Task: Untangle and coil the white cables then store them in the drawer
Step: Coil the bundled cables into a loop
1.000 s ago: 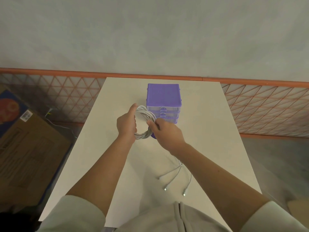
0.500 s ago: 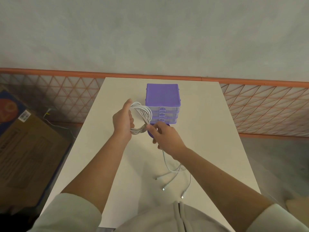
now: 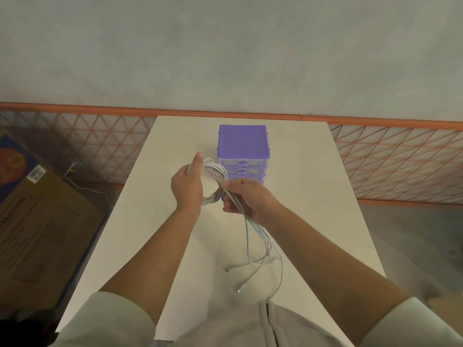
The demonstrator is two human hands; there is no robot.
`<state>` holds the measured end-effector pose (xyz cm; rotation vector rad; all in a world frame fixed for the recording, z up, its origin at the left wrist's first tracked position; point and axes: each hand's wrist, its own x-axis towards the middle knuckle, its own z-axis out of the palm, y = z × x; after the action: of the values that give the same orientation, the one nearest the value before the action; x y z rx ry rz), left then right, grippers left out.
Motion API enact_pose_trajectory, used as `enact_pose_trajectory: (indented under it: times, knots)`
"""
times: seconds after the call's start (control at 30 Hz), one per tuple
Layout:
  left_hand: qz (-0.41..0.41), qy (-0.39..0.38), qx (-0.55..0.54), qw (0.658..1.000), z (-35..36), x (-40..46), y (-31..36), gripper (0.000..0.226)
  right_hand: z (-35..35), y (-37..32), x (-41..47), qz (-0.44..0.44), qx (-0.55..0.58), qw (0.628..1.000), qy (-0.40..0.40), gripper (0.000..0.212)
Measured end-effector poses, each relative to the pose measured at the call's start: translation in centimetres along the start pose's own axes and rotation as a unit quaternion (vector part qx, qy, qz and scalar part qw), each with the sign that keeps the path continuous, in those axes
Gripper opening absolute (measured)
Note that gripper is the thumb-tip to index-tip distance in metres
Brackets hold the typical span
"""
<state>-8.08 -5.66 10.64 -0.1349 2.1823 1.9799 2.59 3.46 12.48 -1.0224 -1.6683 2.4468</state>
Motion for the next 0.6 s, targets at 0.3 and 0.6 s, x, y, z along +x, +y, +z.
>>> enact_pose_trajectory:
  times: [0.3,0.6]
  knots:
    - [-0.041,-0.008,-0.027,0.999,-0.1,0.3,0.5,0.060,-1.2,-0.2,0.0,-0.003,-0.074,0.996,-0.044,0.027]
    - [-0.040,-0.031,-0.030,0.998,-0.6,0.4,0.7,0.057,-1.6,-0.2,0.3,-0.001,-0.052,0.997,-0.050,0.031]
